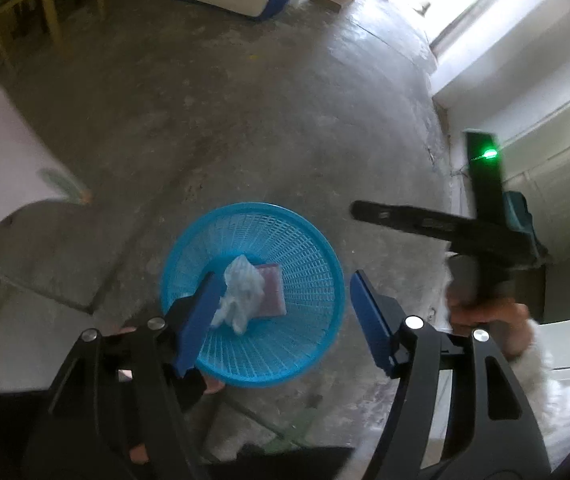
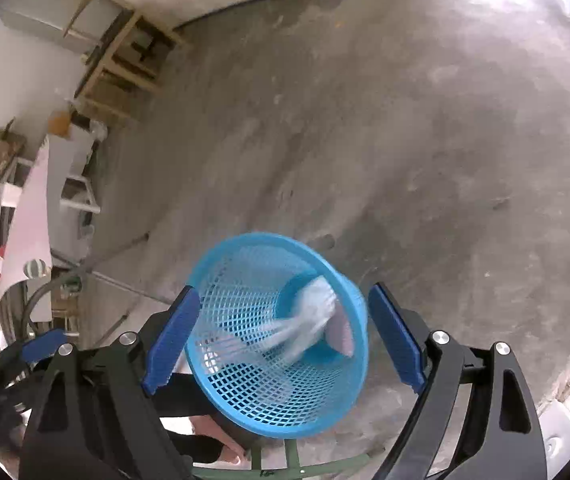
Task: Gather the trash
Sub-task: 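Lower the white tissue into the blue basket and open the left gripper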
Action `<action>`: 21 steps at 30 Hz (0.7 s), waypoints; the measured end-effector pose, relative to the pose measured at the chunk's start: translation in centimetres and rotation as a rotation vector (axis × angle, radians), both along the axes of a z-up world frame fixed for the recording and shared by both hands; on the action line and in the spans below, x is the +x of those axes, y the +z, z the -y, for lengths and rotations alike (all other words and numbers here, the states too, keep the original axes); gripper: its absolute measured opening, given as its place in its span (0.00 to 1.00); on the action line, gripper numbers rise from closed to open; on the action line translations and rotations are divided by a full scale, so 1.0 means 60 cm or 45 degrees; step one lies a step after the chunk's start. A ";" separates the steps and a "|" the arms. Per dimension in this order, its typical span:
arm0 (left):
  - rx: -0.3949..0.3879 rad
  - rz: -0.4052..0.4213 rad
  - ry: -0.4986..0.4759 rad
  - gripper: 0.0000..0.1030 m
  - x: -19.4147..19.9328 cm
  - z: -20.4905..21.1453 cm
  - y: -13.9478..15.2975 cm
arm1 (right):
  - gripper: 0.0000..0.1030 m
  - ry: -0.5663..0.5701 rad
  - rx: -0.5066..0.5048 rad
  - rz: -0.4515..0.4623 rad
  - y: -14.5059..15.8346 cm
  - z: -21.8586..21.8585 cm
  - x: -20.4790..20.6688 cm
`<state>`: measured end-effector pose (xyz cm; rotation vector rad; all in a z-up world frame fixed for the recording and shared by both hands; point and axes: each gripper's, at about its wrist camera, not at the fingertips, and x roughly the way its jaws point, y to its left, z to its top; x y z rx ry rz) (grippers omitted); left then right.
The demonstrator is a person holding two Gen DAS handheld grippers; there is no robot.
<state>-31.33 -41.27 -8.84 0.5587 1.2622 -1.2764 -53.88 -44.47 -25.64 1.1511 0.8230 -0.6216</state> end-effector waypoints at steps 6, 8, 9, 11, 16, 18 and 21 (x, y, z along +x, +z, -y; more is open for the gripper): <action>-0.123 0.074 0.056 0.62 0.036 -0.031 0.097 | 0.82 0.033 -0.015 0.033 0.037 -0.008 -0.003; -0.190 0.136 0.084 0.62 0.058 -0.063 0.159 | 0.82 0.103 -0.033 0.100 0.070 -0.020 0.018; -0.233 0.179 0.112 0.62 0.075 -0.086 0.198 | 0.82 0.140 -0.046 0.129 0.085 -0.026 0.032; -0.316 0.279 0.199 0.67 0.111 -0.147 0.278 | 0.82 0.236 -0.096 0.204 0.130 -0.042 0.073; -0.361 0.530 0.485 0.72 0.195 -0.310 0.401 | 0.82 0.480 -0.217 0.399 0.242 -0.095 0.186; -0.336 0.647 0.634 0.73 0.230 -0.389 0.426 | 0.82 0.590 -0.264 0.468 0.285 -0.123 0.240; -0.323 0.673 0.843 0.73 0.282 -0.493 0.450 | 0.83 0.734 -0.308 0.533 0.341 -0.163 0.319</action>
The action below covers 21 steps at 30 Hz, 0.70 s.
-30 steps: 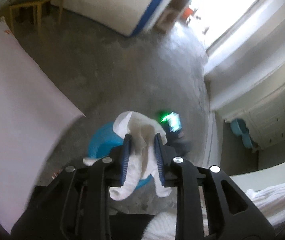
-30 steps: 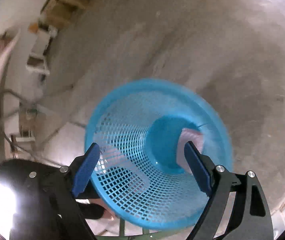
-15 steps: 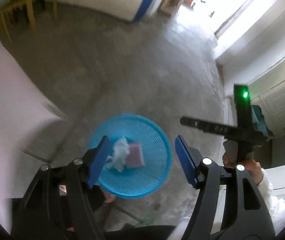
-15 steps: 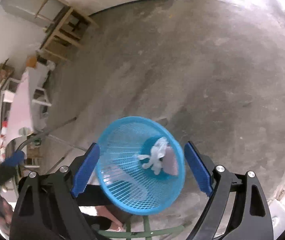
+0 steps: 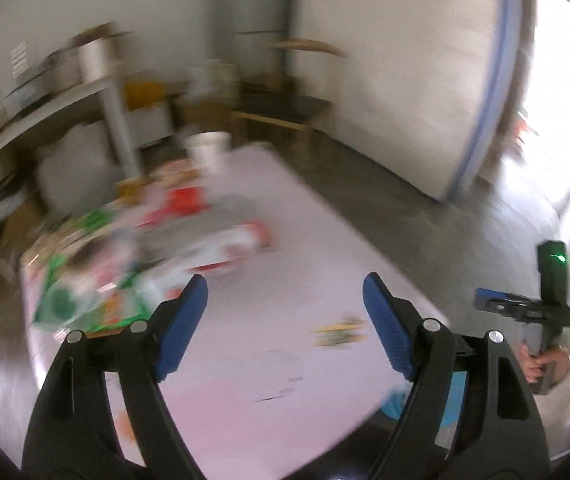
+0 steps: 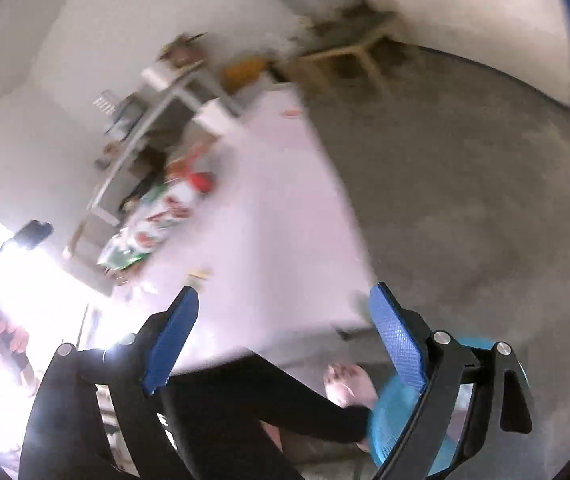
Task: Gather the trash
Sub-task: 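Lower the white tissue into the blue basket and open the left gripper, then grasp the clear plastic bowl with the left gripper while the right gripper grasps a snack wrapper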
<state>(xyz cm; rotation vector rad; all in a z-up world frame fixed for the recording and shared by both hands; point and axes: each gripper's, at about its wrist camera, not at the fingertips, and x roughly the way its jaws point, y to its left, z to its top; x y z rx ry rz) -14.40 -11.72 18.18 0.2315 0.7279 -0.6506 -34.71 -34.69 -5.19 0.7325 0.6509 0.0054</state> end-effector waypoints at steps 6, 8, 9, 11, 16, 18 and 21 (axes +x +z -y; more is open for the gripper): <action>-0.114 -0.041 0.356 0.79 0.117 -0.219 0.025 | 0.87 0.213 -0.069 0.046 0.080 -0.072 0.148; -0.139 -0.058 0.439 0.80 0.157 -0.275 0.021 | 0.88 0.267 -0.075 0.057 0.101 -0.096 0.191; -0.153 -0.073 0.471 0.81 0.178 -0.295 0.014 | 0.88 0.286 -0.080 0.061 0.107 -0.108 0.209; -0.209 -0.170 0.506 0.81 0.230 -0.330 -0.017 | 0.88 0.324 -0.088 0.063 0.120 -0.132 0.249; -0.391 -0.441 0.552 0.78 0.315 -0.350 -0.123 | 0.88 0.412 -0.086 0.066 0.136 -0.188 0.341; -0.353 -0.449 0.649 0.68 0.340 -0.347 -0.154 | 0.88 0.438 -0.099 0.059 0.139 -0.205 0.364; -0.300 -0.476 0.703 0.46 0.373 -0.348 -0.190 | 0.88 0.492 -0.110 0.062 0.152 -0.230 0.397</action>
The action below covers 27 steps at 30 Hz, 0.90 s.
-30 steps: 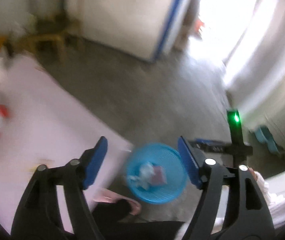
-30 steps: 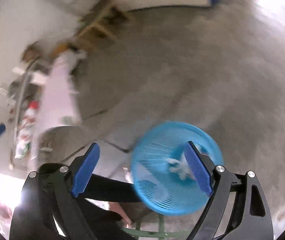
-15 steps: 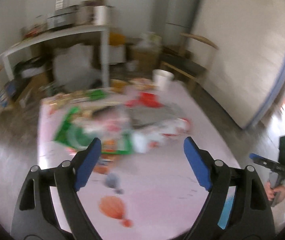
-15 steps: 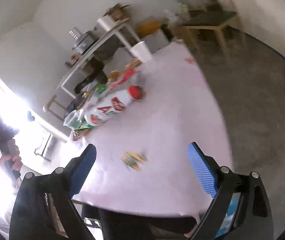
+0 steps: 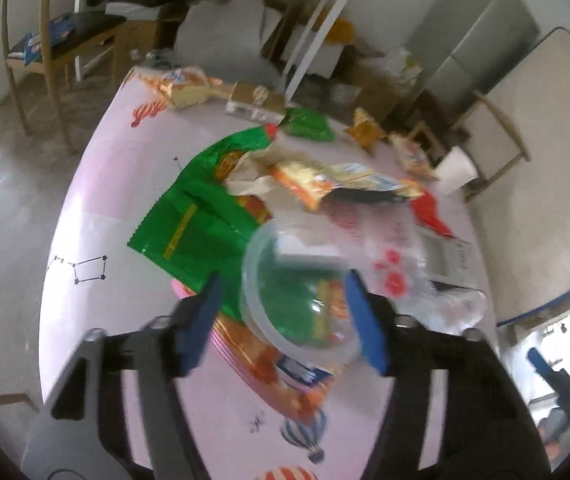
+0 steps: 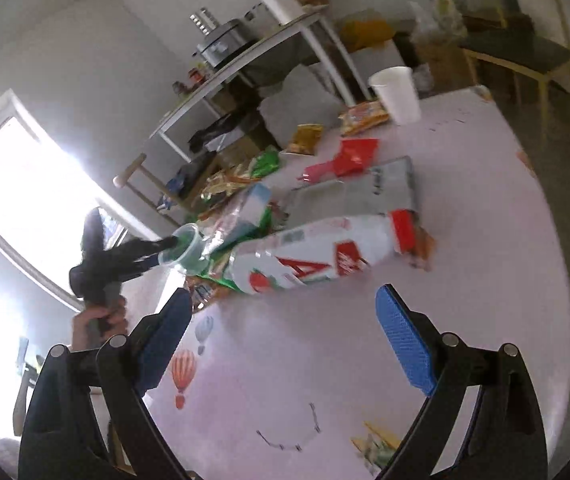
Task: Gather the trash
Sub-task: 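Grasp the clear plastic bowl with the left gripper while the right gripper grasps a snack wrapper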
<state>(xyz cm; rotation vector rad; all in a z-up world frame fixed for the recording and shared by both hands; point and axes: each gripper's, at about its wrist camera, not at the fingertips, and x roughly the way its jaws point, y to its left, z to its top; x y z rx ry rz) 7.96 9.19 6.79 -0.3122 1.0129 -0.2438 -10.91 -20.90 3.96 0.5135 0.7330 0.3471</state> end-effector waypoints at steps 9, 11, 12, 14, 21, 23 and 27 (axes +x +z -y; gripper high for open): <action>0.029 -0.042 -0.007 0.06 -0.021 -0.024 -0.010 | 0.88 0.321 -0.233 0.019 0.064 -0.147 0.186; 0.011 -0.024 -0.020 0.06 -0.037 -0.033 0.002 | 0.90 0.429 -0.351 0.061 0.073 -0.199 0.234; 0.004 -0.016 -0.024 0.06 -0.046 -0.037 0.010 | 0.92 0.492 -0.409 0.079 0.075 -0.222 0.252; -0.007 0.001 -0.029 0.06 -0.063 -0.048 0.025 | 0.93 0.620 -0.521 0.090 0.074 -0.273 0.288; -0.039 0.063 -0.008 0.06 -0.096 -0.090 0.059 | 0.92 0.881 -1.207 0.328 0.032 -0.416 0.330; -0.046 0.077 0.003 0.06 -0.099 -0.097 0.063 | 0.90 0.934 -1.267 0.289 0.011 -0.432 0.356; -0.064 0.096 0.012 0.06 -0.106 -0.103 0.065 | 0.40 0.918 -1.214 0.152 -0.008 -0.437 0.402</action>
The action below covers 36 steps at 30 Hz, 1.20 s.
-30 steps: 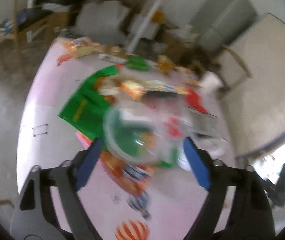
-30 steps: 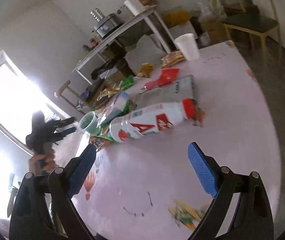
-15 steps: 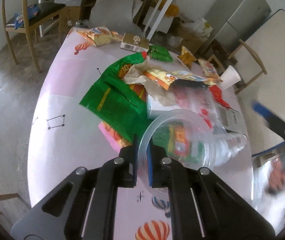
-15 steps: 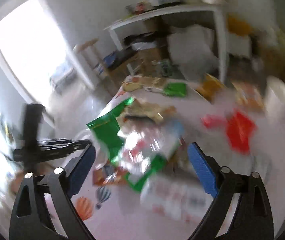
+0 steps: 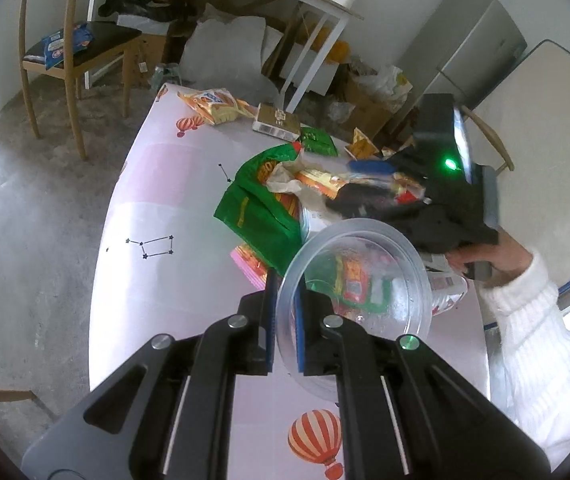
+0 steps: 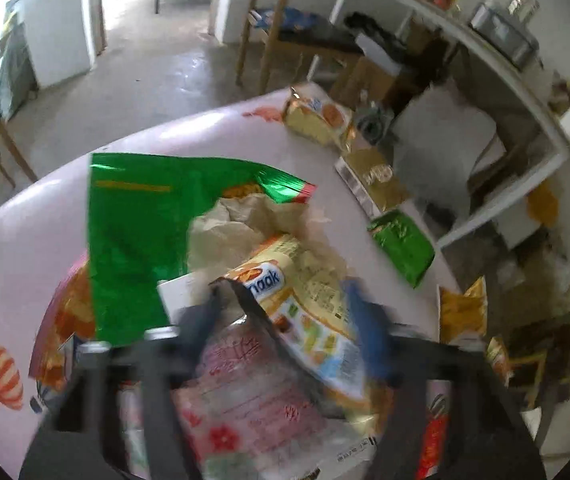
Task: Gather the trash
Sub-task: 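Grasp the clear plastic bowl with the left gripper while the right gripper grasps a snack wrapper, then carry the snack wrapper to the blue basket and release it with the right gripper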
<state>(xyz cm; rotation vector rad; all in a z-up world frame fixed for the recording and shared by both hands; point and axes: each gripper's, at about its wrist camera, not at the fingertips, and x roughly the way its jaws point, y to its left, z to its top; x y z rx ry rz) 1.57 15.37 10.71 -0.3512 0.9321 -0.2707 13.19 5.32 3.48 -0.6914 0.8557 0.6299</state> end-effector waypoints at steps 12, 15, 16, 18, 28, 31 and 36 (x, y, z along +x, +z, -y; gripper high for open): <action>0.018 0.045 0.007 0.06 -0.023 0.008 0.011 | 0.05 0.017 0.019 0.269 0.050 0.010 -0.079; 0.037 0.073 0.006 0.06 -0.038 0.015 0.026 | 0.05 -0.023 0.047 0.355 0.084 0.033 -0.106; 0.038 0.080 0.006 0.06 -0.043 0.018 0.030 | 0.05 -0.049 0.065 0.385 0.097 0.044 -0.113; 0.038 0.096 -0.002 0.06 -0.058 0.026 0.040 | 0.05 -0.129 0.086 0.494 0.127 0.075 -0.133; 0.027 0.192 -0.130 0.06 -0.156 0.108 0.098 | 0.05 -0.416 0.636 0.555 0.274 0.315 -0.333; -0.003 0.215 -0.203 0.06 -0.194 0.147 0.112 | 0.05 -0.468 0.775 0.573 0.279 0.401 -0.461; -0.030 0.240 -0.344 0.06 -0.251 0.221 0.120 | 0.06 -0.660 0.987 0.445 0.197 0.536 -0.692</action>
